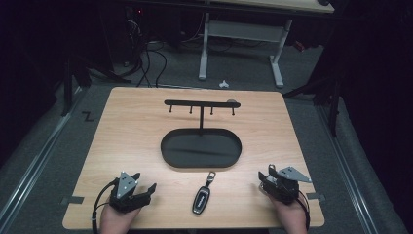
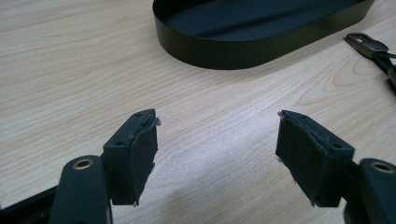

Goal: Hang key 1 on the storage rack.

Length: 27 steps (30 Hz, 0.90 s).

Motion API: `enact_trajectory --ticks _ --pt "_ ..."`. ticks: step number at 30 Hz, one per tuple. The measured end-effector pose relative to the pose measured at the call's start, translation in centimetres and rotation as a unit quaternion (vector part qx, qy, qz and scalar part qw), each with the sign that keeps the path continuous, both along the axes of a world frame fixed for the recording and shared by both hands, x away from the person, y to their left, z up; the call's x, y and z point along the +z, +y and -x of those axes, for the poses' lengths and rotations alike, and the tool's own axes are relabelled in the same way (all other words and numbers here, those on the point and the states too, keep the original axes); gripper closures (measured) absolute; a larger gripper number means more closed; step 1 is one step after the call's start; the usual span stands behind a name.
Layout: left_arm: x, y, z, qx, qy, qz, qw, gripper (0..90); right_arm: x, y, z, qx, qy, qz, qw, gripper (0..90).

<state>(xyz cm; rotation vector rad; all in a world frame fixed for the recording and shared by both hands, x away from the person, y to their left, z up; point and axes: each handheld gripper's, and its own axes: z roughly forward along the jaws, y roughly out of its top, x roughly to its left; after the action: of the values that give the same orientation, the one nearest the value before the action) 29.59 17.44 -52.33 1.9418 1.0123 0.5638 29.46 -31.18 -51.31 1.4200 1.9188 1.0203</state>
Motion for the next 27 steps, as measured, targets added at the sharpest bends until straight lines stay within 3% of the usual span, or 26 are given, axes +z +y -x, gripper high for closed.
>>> enact_trajectory --ticks 4,8,18,22,27 --pt "0.1 0.1 0.1 0.002 -0.003 0.003 1.0000 29.4 0.1 -0.1 -0.1 0.008 0.006 -0.006 0.9999 52.4" --pt "0.1 0.2 0.0 0.006 -0.002 0.006 1.0000 27.8 0.1 0.4 -0.1 0.023 0.000 0.003 0.9997 51.8" --pt "0.0 0.3 -0.1 0.013 0.001 0.000 0.9999 23.5 0.2 2.4 -0.3 0.045 -0.005 0.011 0.9989 42.9" --pt "-0.1 0.2 -0.2 0.013 0.002 -0.004 0.9999 23.4 0.4 3.5 -0.3 0.059 -0.007 0.014 0.9982 45.3" --pt "-0.1 0.0 -0.1 0.014 0.003 -0.005 0.9999 22.2 0.8 4.7 -0.1 0.083 -0.010 0.007 0.9965 56.0"
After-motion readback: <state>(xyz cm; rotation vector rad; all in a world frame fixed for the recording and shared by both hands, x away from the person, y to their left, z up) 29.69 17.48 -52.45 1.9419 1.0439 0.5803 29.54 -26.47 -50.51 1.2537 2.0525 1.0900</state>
